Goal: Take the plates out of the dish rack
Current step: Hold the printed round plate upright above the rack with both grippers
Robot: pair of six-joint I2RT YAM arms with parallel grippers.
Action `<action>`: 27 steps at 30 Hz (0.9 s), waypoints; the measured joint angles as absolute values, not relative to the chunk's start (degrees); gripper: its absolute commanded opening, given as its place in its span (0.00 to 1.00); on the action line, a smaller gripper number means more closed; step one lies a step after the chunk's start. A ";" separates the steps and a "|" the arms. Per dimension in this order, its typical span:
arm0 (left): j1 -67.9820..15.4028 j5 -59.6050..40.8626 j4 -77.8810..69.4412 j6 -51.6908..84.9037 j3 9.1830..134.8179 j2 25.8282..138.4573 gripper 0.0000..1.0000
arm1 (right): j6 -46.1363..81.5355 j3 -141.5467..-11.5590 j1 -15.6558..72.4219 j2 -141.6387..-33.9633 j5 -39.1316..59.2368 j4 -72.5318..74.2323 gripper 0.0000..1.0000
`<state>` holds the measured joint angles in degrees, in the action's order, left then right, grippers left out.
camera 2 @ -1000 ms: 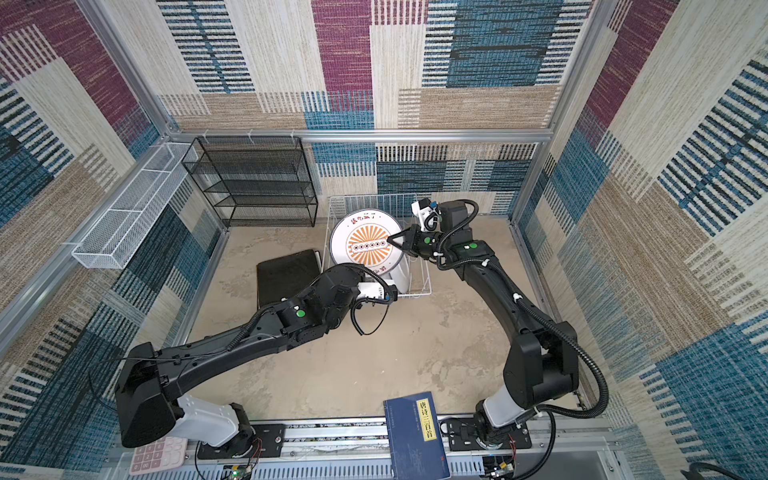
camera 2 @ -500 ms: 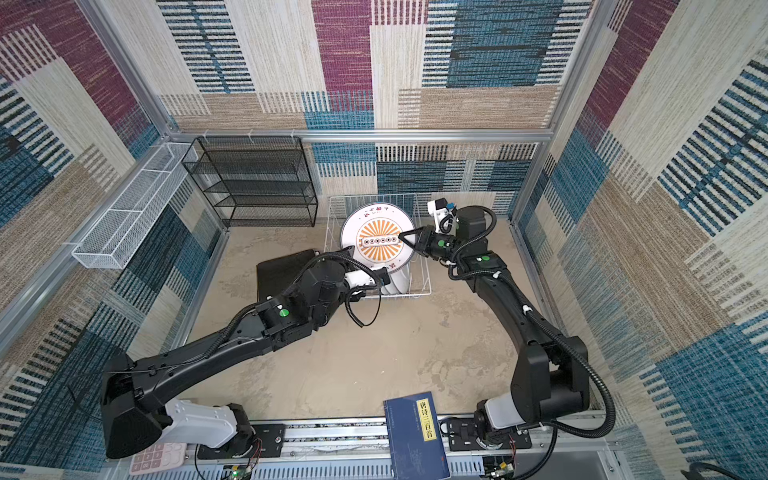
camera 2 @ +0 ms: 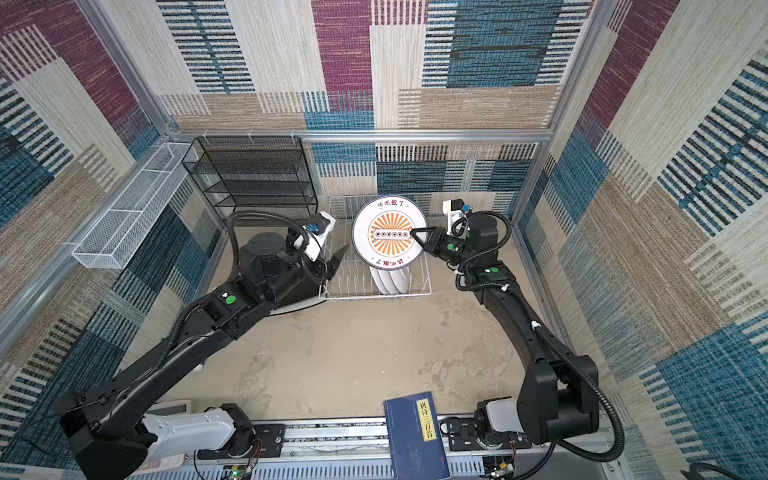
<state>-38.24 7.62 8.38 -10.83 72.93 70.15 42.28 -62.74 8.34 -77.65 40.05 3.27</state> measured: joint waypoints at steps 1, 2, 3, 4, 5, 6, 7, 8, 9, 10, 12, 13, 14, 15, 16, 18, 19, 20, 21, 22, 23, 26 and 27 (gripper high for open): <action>-36.67 5.43 8.43 -7.44 72.93 70.37 0.85 | 41.91 -62.74 8.34 -77.54 40.07 3.42 0.00; -35.09 3.16 8.43 -3.70 72.97 70.67 0.85 | 41.69 -62.74 8.34 -77.47 40.07 3.60 0.00; -33.82 0.73 8.43 -0.69 73.14 71.05 0.85 | 41.39 -62.74 8.34 -77.45 40.12 3.62 0.00; -32.42 -2.20 8.38 3.05 73.41 71.70 0.85 | 40.86 -62.72 8.34 -77.41 40.21 3.60 0.00; -31.05 -5.15 8.23 6.31 73.60 72.44 0.85 | 40.71 -62.72 8.34 -77.41 40.36 3.60 0.00; -29.85 -7.84 8.03 9.15 73.73 73.28 0.85 | 40.38 -62.72 8.36 -77.41 40.56 3.57 0.00; -28.58 -9.89 7.64 12.73 73.95 74.48 0.85 | 40.23 -62.72 8.40 -77.41 40.84 3.60 0.00; -27.44 -12.21 7.09 16.01 74.13 75.94 0.84 | 40.14 -62.72 8.40 -77.41 41.15 3.60 0.00; -26.55 -14.26 6.57 18.81 74.15 77.19 0.84 | 39.72 -62.70 8.40 -77.41 41.41 3.60 0.00; -25.76 -16.40 6.00 21.69 74.17 78.52 0.83 | 39.38 -62.63 8.40 -77.41 41.69 3.62 0.00; -24.84 -20.67 4.73 26.98 74.11 80.97 0.82 | 38.79 -62.63 8.40 -77.47 42.22 3.57 0.00; -24.60 -22.61 3.99 29.08 74.08 82.11 0.81 | 38.63 -62.63 8.38 -77.56 42.68 3.57 0.00; -24.38 -24.18 3.25 30.85 74.28 83.26 0.81 | 38.39 -62.72 8.38 -77.73 43.27 3.57 0.00; -24.38 -25.69 2.79 32.34 74.63 84.44 0.79 | 38.26 -62.85 8.40 -77.97 43.86 3.55 0.00; -24.27 -27.29 2.37 33.56 75.16 85.67 0.77 | 38.22 -63.11 8.40 -78.41 44.53 3.51 0.00; -24.23 -30.33 1.78 35.79 76.23 87.92 0.72 | 37.93 -63.70 8.38 -79.31 45.52 3.33 0.00; -24.25 -31.73 1.48 36.56 76.75 88.88 0.69 | 37.85 -64.12 8.38 -79.85 46.28 3.01 0.00; -24.25 -32.82 1.06 37.39 77.25 89.71 0.65 | 37.85 -64.47 8.38 -80.36 46.85 2.63 0.00; -24.25 -33.78 0.67 37.71 77.67 90.37 0.62 | 37.85 -64.66 8.38 -80.68 47.27 2.46 0.00; -24.25 -34.87 0.32 38.00 78.13 91.00 0.58 | 37.82 -64.79 8.38 -80.99 47.72 2.24 0.00; -24.29 -35.62 -0.01 38.33 78.46 91.50 0.53 | 37.78 -64.88 8.38 -81.32 48.36 2.22 0.00; -24.43 -37.65 -0.43 38.98 78.94 92.60 0.42 | 37.41 -65.41 8.38 -82.28 49.54 1.74 0.00; -24.43 -38.02 -0.38 39.22 79.05 92.88 0.38 | 37.41 -65.56 8.38 -82.52 49.78 1.61 0.00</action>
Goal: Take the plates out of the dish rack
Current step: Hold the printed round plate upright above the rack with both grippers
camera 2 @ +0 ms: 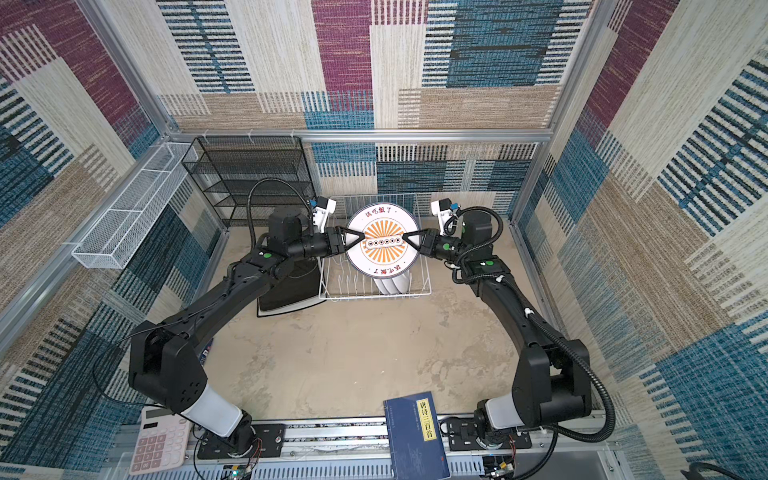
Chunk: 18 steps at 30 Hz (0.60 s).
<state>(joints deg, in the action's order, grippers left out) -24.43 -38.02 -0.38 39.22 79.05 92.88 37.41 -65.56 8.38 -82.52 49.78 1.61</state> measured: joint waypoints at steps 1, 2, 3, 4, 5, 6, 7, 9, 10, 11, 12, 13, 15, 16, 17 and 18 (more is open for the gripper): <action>-24.47 -38.54 -0.10 39.27 79.37 93.12 0.33 | 37.39 -65.63 8.38 -82.72 50.06 1.58 0.00; -24.47 -39.13 -0.03 39.27 79.68 93.32 0.30 | 37.39 -65.63 8.38 -82.87 50.37 1.61 0.00; -24.47 -39.38 0.25 39.24 80.05 93.41 0.27 | 37.41 -65.63 8.38 -83.05 50.74 1.58 0.00; -24.45 -39.40 0.62 39.24 80.23 93.43 0.25 | 37.54 -65.67 8.38 -83.20 51.31 1.61 0.00; -24.40 -39.57 0.97 39.22 80.36 93.43 0.22 | 37.47 -65.78 8.38 -83.29 51.53 1.63 0.00; -24.40 -39.55 1.23 39.22 80.40 93.43 0.17 | 37.45 -65.87 8.32 -83.35 51.77 1.63 0.04; -24.40 -39.53 1.48 39.20 80.42 93.43 0.11 | 37.47 -65.89 8.29 -83.42 52.01 1.65 0.09; -24.27 -40.10 1.91 39.90 80.47 93.38 0.01 | 37.50 -65.93 8.27 -83.46 52.23 1.67 0.18; -24.16 -40.29 2.04 40.07 80.60 93.27 0.00 | 37.60 -66.00 8.19 -83.57 52.77 1.65 0.22; -24.16 -40.12 2.37 39.68 80.71 93.17 0.00 | 37.65 -66.11 8.34 -83.64 52.18 1.63 0.24; -24.18 -40.60 3.01 39.44 80.79 92.97 0.00 | 37.60 -66.32 8.45 -83.64 52.25 1.63 0.28; -24.18 -40.64 3.81 39.22 80.84 92.66 0.00 | 37.60 -66.46 8.56 -83.64 52.23 1.63 0.31; -24.16 -40.66 5.54 37.43 81.12 91.85 0.00 | 37.60 -66.46 8.43 -83.48 51.90 1.65 0.37; -24.08 -40.60 6.24 37.28 81.21 91.35 0.00 | 37.39 -66.46 8.32 -83.40 51.83 1.63 0.43; -23.99 -40.56 6.83 37.15 81.21 90.78 0.00 | 37.23 -66.46 8.29 -83.22 51.75 1.61 0.49; -23.86 -40.40 7.57 36.73 81.21 90.19 0.00 | 36.82 -66.46 8.29 -83.00 51.40 1.61 0.55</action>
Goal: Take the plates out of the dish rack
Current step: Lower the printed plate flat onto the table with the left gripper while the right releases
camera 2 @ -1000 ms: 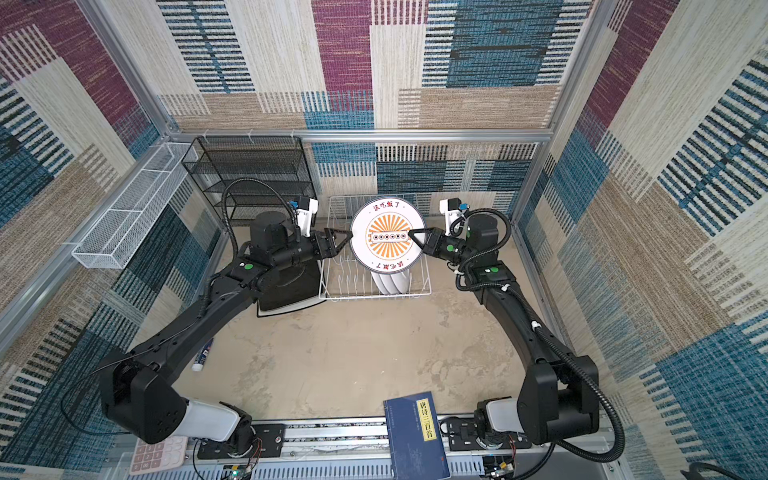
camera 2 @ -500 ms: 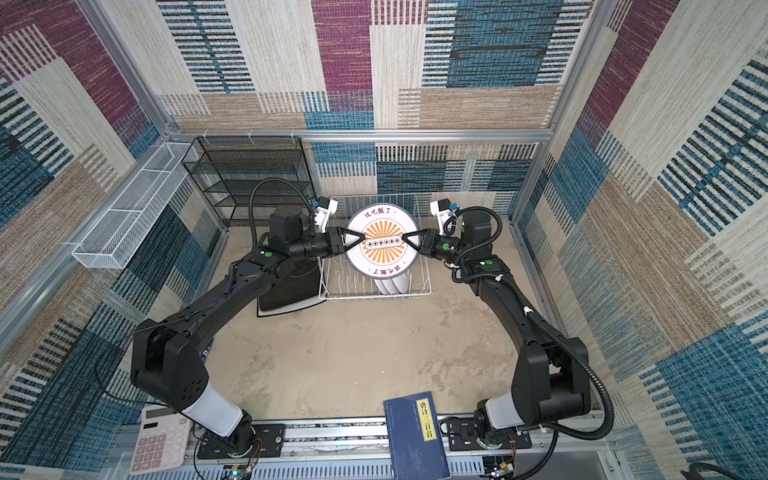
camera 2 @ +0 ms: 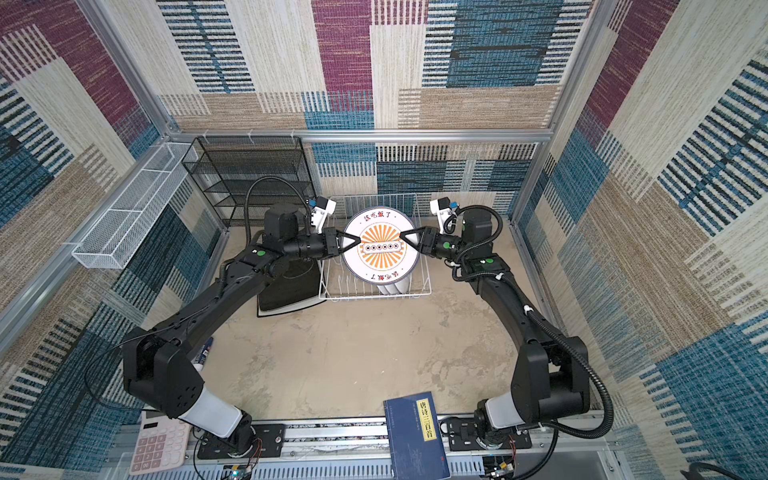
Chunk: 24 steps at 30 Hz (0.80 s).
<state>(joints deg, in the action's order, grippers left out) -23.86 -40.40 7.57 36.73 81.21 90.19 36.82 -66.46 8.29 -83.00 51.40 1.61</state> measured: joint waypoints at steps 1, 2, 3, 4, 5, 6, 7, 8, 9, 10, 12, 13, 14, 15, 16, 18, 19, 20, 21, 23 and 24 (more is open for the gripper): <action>-23.75 -40.18 8.36 36.23 81.21 89.52 0.00 | 36.29 -66.46 8.32 -82.67 51.27 1.56 0.62; -23.68 -39.79 8.80 36.03 81.17 88.97 0.00 | 35.66 -66.46 8.34 -82.30 50.92 1.43 0.69; -23.44 -39.16 9.15 35.90 80.93 88.16 0.00 | 35.11 -66.46 8.34 -81.78 50.43 1.37 0.76; -23.27 -39.07 9.56 35.77 80.51 87.35 0.00 | 34.48 -66.37 8.36 -81.12 49.78 1.30 0.82; -23.09 -39.05 10.17 35.68 80.14 86.61 0.00 | 33.76 -66.24 8.38 -80.42 48.99 1.21 0.85; -22.96 -38.76 10.68 35.59 79.61 85.80 0.00 | 32.91 -66.00 8.40 -79.55 48.34 1.21 0.88; -22.74 -38.06 11.38 35.55 78.96 84.99 0.00 | 32.36 -65.73 8.38 -78.59 47.51 1.08 0.90; -22.59 -37.69 11.77 35.55 78.35 84.36 0.00 | 31.81 -65.58 8.38 -77.87 47.00 1.02 0.91; -22.39 -37.58 12.32 35.55 77.52 83.57 0.00 | 30.96 -65.45 8.38 -77.10 46.28 0.99 0.92; -22.22 -37.36 13.04 35.57 76.60 82.78 0.00 | 30.06 -65.39 8.38 -76.49 45.89 0.99 0.94; -21.96 -37.06 14.37 35.59 74.54 80.97 0.00 | 28.58 -65.43 8.38 -75.77 45.87 0.60 0.99; -21.89 -36.71 14.87 35.64 73.25 79.90 0.00 | 27.38 -65.67 8.38 -75.50 45.87 -0.21 0.99; -21.87 -36.38 15.11 35.73 71.99 78.85 0.00 | 26.37 -66.02 8.40 -75.31 45.84 -1.15 0.99; -21.89 -36.27 15.49 35.90 70.26 77.38 0.00 | 25.08 -66.28 8.40 -74.98 45.84 -1.98 0.99; -21.89 -36.27 15.94 36.07 68.58 75.99 0.00 | 23.90 -66.41 8.43 -74.52 45.84 -2.76 0.99; -21.89 -36.21 16.99 36.27 65.45 73.32 0.00 | 21.78 -66.41 8.56 -73.56 45.87 -4.45 0.99; -21.89 -36.14 17.56 36.29 64.03 72.07 0.00 | 20.67 -66.41 8.60 -73.19 45.84 -5.17 0.99; -21.89 -36.01 18.41 36.23 62.35 70.61 0.00 | 19.51 -66.41 8.69 -72.88 45.84 -6.11 0.99; -21.89 -35.79 19.09 36.23 60.84 69.28 0.00 | 18.39 -66.39 8.91 -72.58 45.74 -7.22 0.99; -21.85 -34.83 20.45 36.12 57.71 66.65 0.00 | 15.77 -66.17 9.45 -71.90 44.93 -9.32 0.99; -21.78 -34.54 21.12 36.03 56.05 65.43 0.00 | 14.48 -65.84 9.82 -71.44 44.66 -10.22 0.99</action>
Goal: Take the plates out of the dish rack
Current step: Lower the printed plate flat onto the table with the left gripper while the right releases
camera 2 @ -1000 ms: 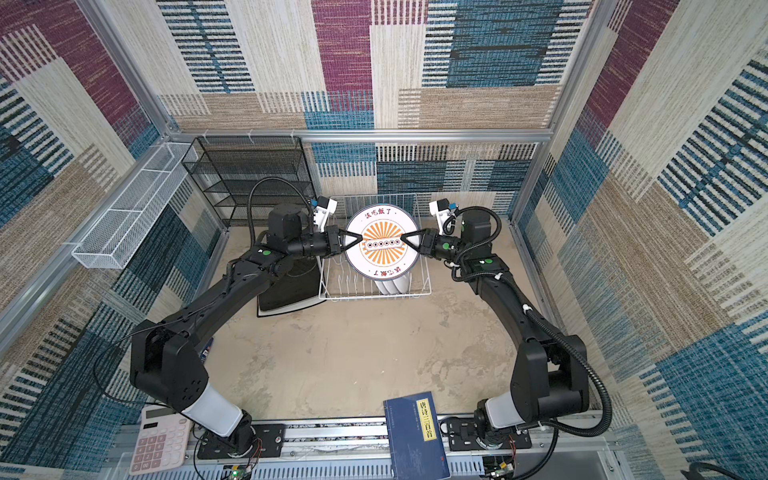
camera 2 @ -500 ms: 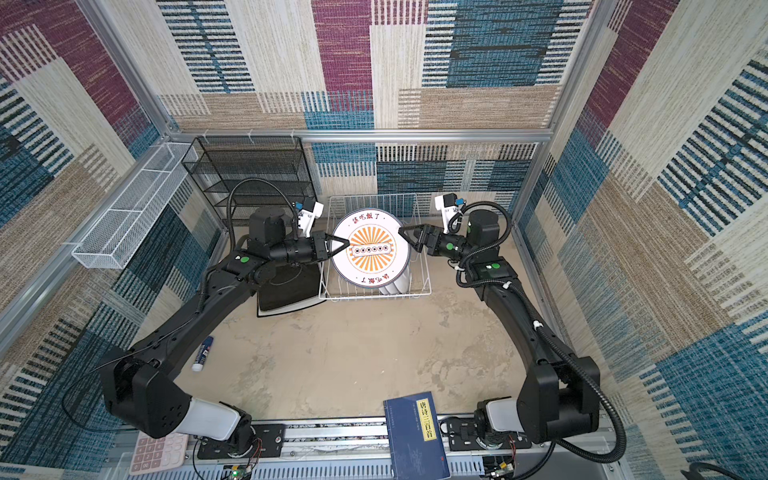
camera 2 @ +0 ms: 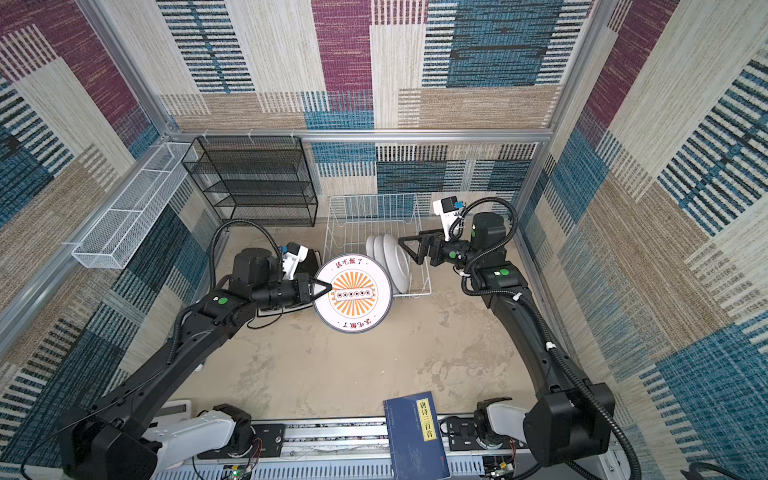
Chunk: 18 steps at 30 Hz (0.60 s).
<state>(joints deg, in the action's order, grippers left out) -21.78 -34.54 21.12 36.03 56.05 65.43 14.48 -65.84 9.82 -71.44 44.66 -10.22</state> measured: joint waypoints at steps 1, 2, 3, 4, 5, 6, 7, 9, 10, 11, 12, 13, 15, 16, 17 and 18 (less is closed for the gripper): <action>-21.76 -34.17 21.74 36.03 54.57 64.38 0.00 | 13.23 -65.39 10.33 -70.87 44.38 -11.05 0.99; -21.76 -33.21 22.28 36.03 52.69 63.11 0.00 | 11.64 -64.64 11.07 -70.06 44.10 -11.79 0.99; -21.76 -32.80 22.68 36.03 51.03 62.04 0.00 | 10.00 -63.66 11.97 -69.06 43.40 -12.34 0.99; -21.74 -32.47 23.14 36.05 49.65 61.12 0.00 | 8.49 -62.72 12.88 -68.12 43.03 -12.71 0.99; -21.69 -31.81 23.77 36.05 47.99 60.03 0.00 | 6.85 -61.73 13.96 -67.16 42.61 -13.23 0.99; -21.61 -31.53 24.05 36.10 46.50 59.13 0.00 | 5.13 -60.69 15.14 -66.26 41.89 -13.47 0.99; -21.61 -31.33 24.32 36.18 45.10 58.39 0.00 | 3.84 -59.90 16.08 -65.65 41.39 -13.63 0.99; -21.61 -30.85 24.34 36.53 41.91 56.93 0.00 | 0.97 -58.04 18.13 -64.47 40.93 -14.22 0.99; -21.61 -30.76 24.34 36.82 40.69 56.45 0.00 | -0.14 -57.36 18.94 -64.16 40.14 -14.41 0.99; -21.61 -30.72 24.16 37.41 39.16 55.90 0.00 | -1.13 -56.71 19.57 -63.96 39.94 -14.46 0.99; -21.61 -30.65 23.81 37.63 37.69 55.46 0.00 | -2.04 -56.29 19.97 -63.86 39.77 -14.66 0.99; -21.61 -30.59 23.55 37.87 36.38 55.16 0.00 | -2.85 -55.99 20.47 -63.75 39.11 -14.87 0.99; -21.61 -30.59 23.24 38.22 33.98 54.78 0.00 | -4.23 -55.57 21.47 -63.57 38.11 -15.35 0.99; -21.61 -30.61 23.05 38.41 33.04 54.74 0.00 | -4.78 -55.55 21.87 -63.57 37.58 -15.68 0.99; -21.61 -30.63 22.72 38.54 32.23 54.74 0.00 | -5.28 -55.55 22.20 -63.59 36.97 -16.21 0.99; -21.61 -30.63 22.06 38.76 31.27 54.74 0.00 | -5.85 -55.55 22.46 -63.64 36.84 -16.67 0.99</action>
<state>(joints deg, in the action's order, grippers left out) -21.61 -30.63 22.06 38.76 31.27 54.74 -5.85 -55.55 22.46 -63.64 36.84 -16.67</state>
